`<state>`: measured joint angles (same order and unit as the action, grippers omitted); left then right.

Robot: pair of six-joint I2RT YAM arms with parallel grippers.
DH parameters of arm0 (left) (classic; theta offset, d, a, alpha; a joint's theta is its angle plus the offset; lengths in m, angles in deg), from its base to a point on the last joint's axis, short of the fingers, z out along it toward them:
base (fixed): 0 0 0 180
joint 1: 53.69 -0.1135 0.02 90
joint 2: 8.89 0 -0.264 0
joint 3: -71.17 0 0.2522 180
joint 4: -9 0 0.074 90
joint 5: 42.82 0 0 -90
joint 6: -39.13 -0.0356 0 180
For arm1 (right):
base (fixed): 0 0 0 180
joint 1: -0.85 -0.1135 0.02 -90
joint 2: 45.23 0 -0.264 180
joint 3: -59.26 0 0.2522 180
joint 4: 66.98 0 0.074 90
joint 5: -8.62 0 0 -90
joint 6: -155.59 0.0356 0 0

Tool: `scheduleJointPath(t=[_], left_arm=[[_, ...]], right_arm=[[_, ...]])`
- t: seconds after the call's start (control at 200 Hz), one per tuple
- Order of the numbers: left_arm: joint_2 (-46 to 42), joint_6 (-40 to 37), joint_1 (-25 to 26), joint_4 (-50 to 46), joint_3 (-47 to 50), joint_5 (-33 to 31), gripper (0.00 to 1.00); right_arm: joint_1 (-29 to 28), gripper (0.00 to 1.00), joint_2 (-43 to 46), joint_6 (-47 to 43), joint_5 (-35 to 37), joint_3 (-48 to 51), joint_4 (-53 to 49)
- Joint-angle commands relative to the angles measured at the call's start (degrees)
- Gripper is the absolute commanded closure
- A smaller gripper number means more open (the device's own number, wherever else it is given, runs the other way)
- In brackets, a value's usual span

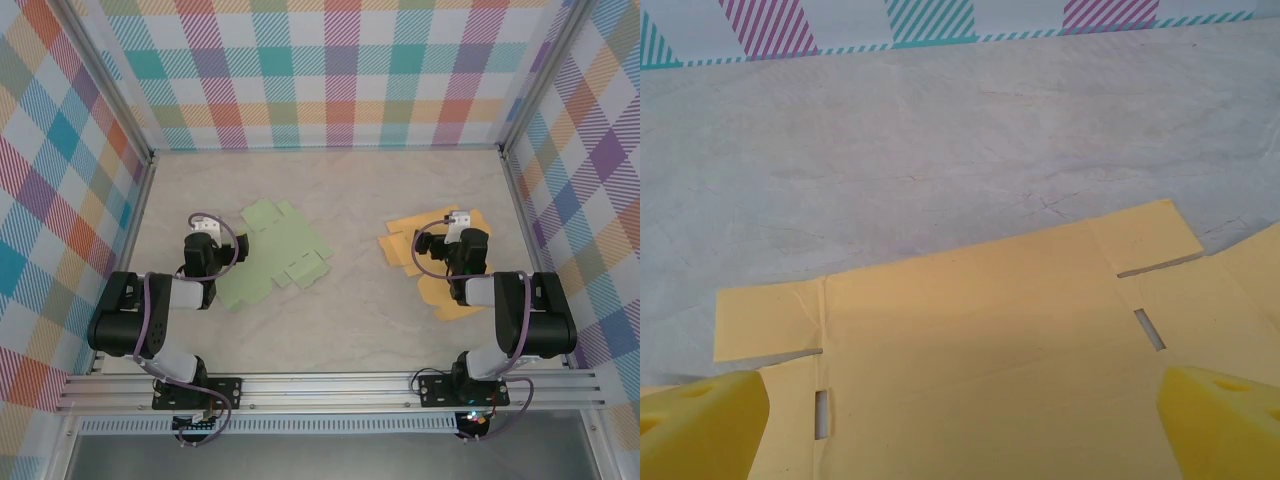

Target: Fold the paper box

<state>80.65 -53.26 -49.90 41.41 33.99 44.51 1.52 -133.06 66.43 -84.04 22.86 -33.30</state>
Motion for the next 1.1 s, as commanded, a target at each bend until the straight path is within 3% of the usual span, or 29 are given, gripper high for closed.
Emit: scheduleJointPath(t=[0.0, 0.945, 1.095], left_arm=[[0.2, -0.2, 0.4, 0.1, -0.7, -0.8, 0.0], [0.2, 0.0, 0.3, 0.0, -0.8, -0.7, 0.0], [-2.3, 0.2, 0.3, -6.4, -3.5, -1.3, 0.0]], right_arm=[[-0.3, 0.0, -0.2, -0.4, -1.1, -1.0, 0.2], [-0.3, 0.0, -0.2, -0.4, -1.2, -0.8, 0.4], [-0.3, 0.0, 1.4, -1.2, -2.6, 0.9, 2.3]])
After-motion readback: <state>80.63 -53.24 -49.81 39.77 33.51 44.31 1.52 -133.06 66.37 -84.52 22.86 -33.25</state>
